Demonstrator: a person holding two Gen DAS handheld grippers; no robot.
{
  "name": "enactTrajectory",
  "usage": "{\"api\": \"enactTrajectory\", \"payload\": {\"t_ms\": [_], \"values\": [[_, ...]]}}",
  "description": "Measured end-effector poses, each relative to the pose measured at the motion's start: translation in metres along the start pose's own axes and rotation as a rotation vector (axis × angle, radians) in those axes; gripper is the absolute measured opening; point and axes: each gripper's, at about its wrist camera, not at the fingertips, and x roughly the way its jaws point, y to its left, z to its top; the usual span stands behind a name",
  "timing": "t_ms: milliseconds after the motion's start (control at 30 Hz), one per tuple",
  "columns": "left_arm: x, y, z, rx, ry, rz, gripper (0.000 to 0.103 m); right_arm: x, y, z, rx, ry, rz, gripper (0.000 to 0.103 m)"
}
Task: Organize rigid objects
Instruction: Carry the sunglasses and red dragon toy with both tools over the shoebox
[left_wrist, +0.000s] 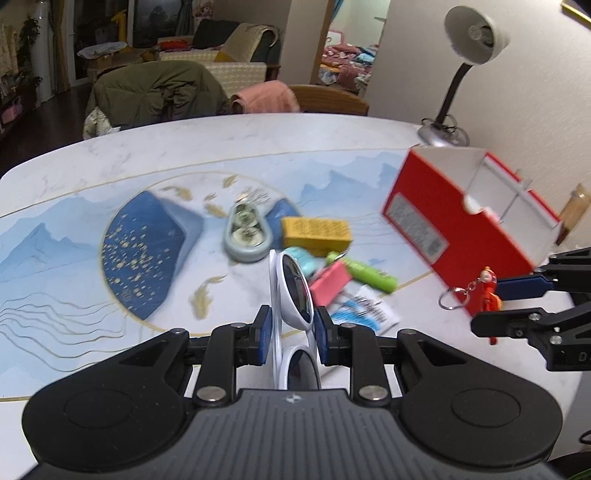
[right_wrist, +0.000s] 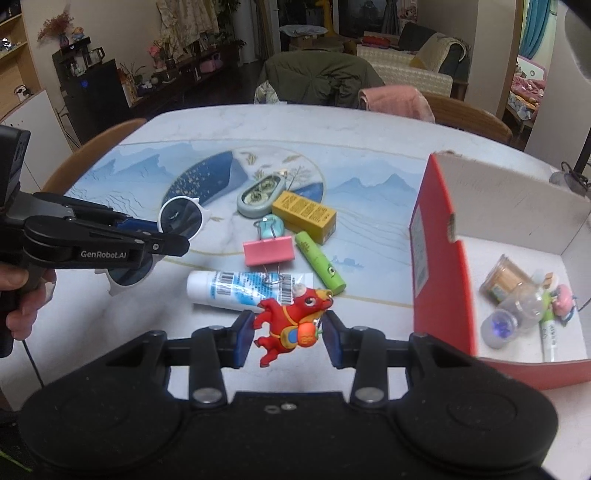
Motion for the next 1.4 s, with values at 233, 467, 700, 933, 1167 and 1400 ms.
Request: {"api": "enactTrajectory", "payload": {"t_ms": [233, 467, 700, 933, 1167, 1400], "values": [[-0.013, -0.036, 0.019, 0.037, -0.035, -0.062, 0.024, -0.031, -0.019, 0.011, 0.011, -0.052, -0.022, 0.039], [-0.015, -0.081, 0.044, 0.111, -0.076, -0.118, 0.024, -0.054, -0.051, 0.018, 0.029, -0.092, -0.062, 0.039], [-0.005, -0.125, 0.068, 0.166, -0.097, -0.142, 0.024, -0.069, -0.092, 0.019, 0.044, -0.12, -0.098, 0.039], [0.014, -0.17, 0.088, 0.214, -0.097, -0.149, 0.024, -0.078, -0.138, 0.018, 0.064, -0.129, -0.134, 0.039], [0.04, -0.205, 0.102, 0.24, -0.071, -0.154, 0.024, -0.079, -0.183, 0.011, 0.088, -0.121, -0.165, 0.039], [0.07, -0.239, 0.11, 0.279, -0.038, -0.147, 0.024, -0.075, -0.223, 0.003, 0.105, -0.096, -0.201, 0.039]]}}
